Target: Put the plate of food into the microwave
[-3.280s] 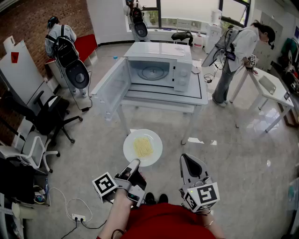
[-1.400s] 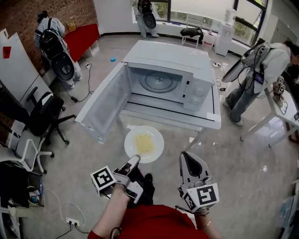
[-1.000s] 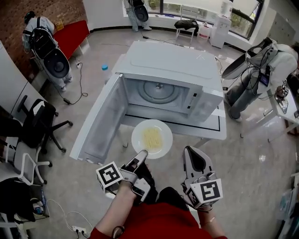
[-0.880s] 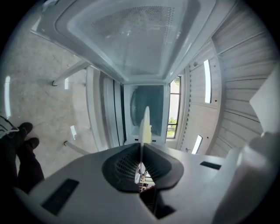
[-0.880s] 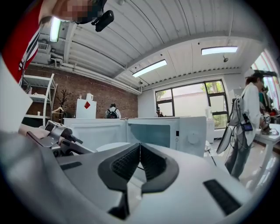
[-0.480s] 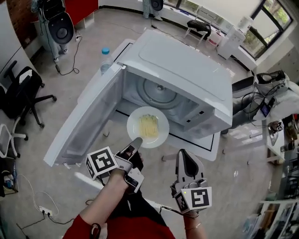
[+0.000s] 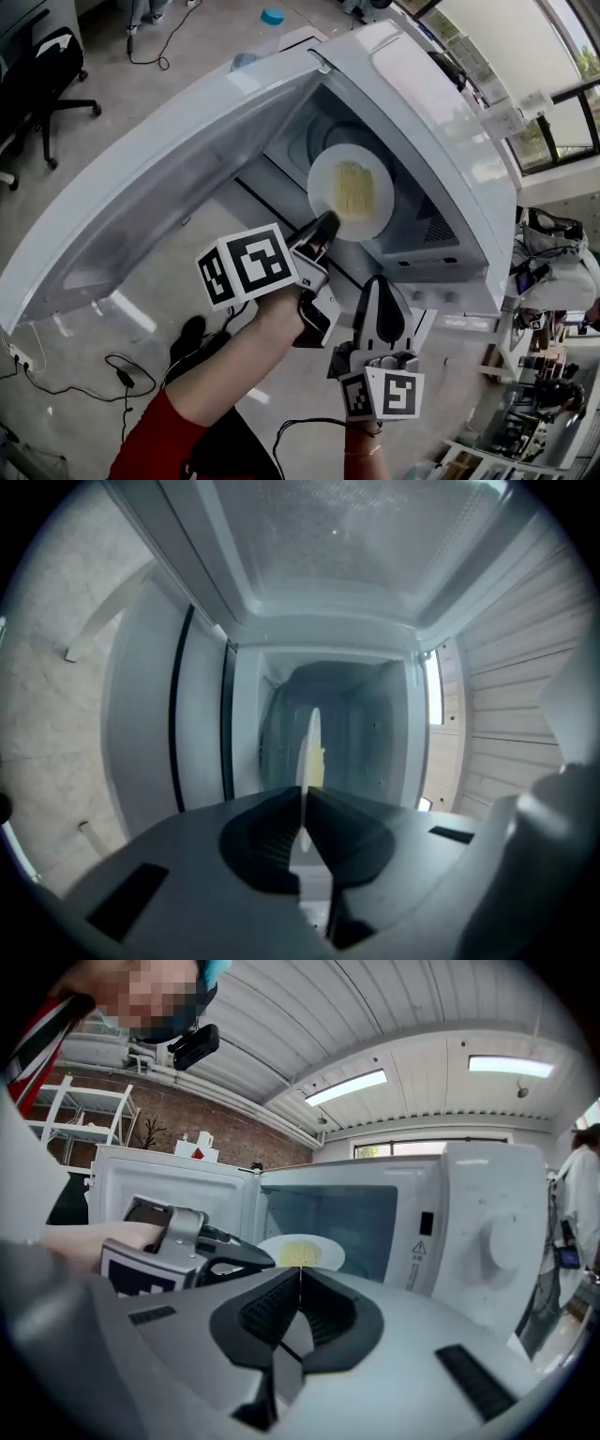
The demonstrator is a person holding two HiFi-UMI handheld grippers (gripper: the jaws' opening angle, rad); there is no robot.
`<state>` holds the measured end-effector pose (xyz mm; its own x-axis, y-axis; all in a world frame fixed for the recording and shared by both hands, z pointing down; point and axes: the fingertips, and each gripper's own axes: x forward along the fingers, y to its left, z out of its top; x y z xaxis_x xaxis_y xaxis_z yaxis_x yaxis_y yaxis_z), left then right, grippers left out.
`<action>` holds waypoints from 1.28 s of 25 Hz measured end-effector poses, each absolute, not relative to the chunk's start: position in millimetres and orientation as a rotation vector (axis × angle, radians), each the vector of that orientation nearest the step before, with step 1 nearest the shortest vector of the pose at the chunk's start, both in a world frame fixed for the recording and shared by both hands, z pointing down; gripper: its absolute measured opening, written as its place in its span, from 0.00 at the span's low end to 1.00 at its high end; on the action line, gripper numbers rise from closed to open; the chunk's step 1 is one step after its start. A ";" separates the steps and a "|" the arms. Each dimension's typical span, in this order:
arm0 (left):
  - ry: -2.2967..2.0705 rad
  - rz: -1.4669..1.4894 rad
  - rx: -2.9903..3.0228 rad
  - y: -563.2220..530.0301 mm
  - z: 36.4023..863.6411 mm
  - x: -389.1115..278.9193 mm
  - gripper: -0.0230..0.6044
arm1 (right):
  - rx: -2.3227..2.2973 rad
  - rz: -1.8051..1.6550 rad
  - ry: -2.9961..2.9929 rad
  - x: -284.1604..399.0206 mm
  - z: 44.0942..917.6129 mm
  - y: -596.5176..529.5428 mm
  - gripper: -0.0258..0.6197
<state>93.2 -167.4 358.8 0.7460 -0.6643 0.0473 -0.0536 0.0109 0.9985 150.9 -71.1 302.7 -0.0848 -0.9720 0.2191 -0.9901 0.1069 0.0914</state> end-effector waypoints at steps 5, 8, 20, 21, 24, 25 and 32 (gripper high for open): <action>-0.622 -0.534 1.509 -199.7 357.0 112.1 0.07 | 1.940 0.062 -2.163 154.1 307.1 -86.7 0.06; -0.639 -0.507 1.532 -212.5 354.2 122.9 0.07 | 1.933 0.039 -2.161 156.9 306.3 -95.7 0.06; -0.730 -0.360 1.553 -243.9 372.0 133.1 0.07 | 1.905 0.015 -2.203 153.2 302.9 -112.8 0.06; -0.734 -0.353 1.554 -245.3 372.9 133.2 0.07 | 1.905 0.016 -2.203 153.6 303.0 -114.0 0.06; -0.743 -0.331 1.554 -249.7 372.1 134.0 0.07 | 1.893 0.001 -2.195 153.5 299.7 -120.2 0.06; -0.745 -0.319 1.554 -251.2 371.7 134.8 0.07 | 1.882 -0.013 -2.186 152.6 296.9 -123.2 0.06; -0.745 -0.281 1.540 -256.7 371.1 135.0 0.10 | 1.865 -0.022 -2.174 156.4 297.4 -136.3 0.06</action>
<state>135.0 -256.7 371.1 0.7548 -0.6036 0.2568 -0.2840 0.0521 0.9574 156.4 -136.3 297.4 -0.1303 -0.9715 0.1979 -0.9674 0.1683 0.1892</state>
